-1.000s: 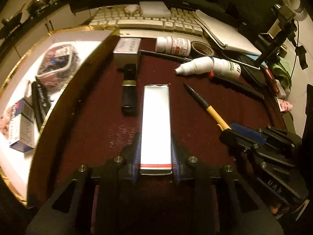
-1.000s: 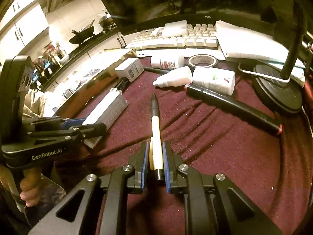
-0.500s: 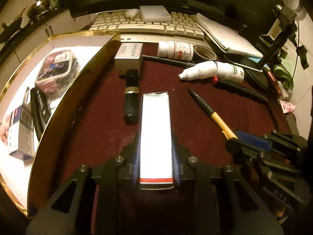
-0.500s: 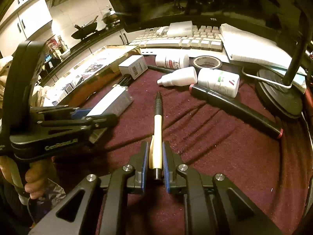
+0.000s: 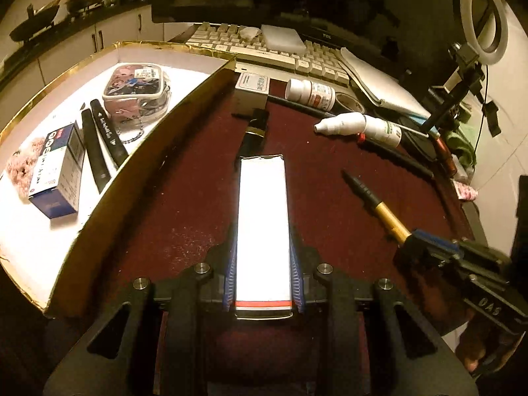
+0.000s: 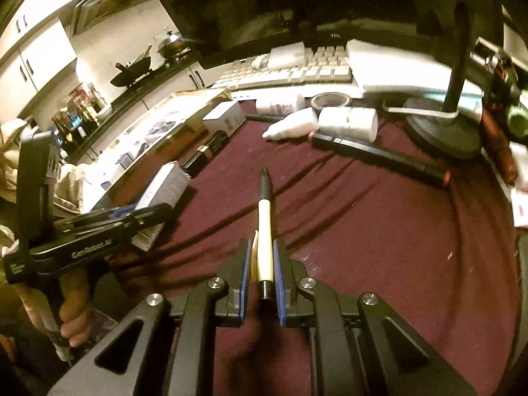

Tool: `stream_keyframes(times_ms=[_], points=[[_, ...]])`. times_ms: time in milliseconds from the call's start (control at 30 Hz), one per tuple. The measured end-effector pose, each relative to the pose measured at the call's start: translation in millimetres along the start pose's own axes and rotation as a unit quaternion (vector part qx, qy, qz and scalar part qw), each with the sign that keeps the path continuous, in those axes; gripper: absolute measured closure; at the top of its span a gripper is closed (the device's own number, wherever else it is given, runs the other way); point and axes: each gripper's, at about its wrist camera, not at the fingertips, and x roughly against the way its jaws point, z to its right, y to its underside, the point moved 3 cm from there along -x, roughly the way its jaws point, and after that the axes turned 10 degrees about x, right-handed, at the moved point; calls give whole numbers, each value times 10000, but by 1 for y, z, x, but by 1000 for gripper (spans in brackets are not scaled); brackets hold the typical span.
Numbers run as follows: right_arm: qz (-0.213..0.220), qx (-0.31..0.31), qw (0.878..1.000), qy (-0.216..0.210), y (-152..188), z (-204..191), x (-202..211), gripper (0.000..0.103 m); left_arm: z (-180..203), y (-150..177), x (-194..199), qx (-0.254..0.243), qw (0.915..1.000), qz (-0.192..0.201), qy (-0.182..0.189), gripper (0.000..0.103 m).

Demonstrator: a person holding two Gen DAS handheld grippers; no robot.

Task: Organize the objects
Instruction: 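Grasp the white rectangular box with the left gripper while the right gripper holds the pen, then carry the white box and yellow pen into the tray and release both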

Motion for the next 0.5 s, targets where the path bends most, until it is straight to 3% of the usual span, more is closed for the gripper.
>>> stream_keyframes(times_ms=[233, 500], points=[[226, -32, 9997, -56, -17, -11, 3, 91, -9, -8, 21, 86, 9996, 273, -42, 77], [479, 201, 9977, -440, -47, -39, 4, 91, -34, -36, 55, 412, 9965, 724, 14, 77]])
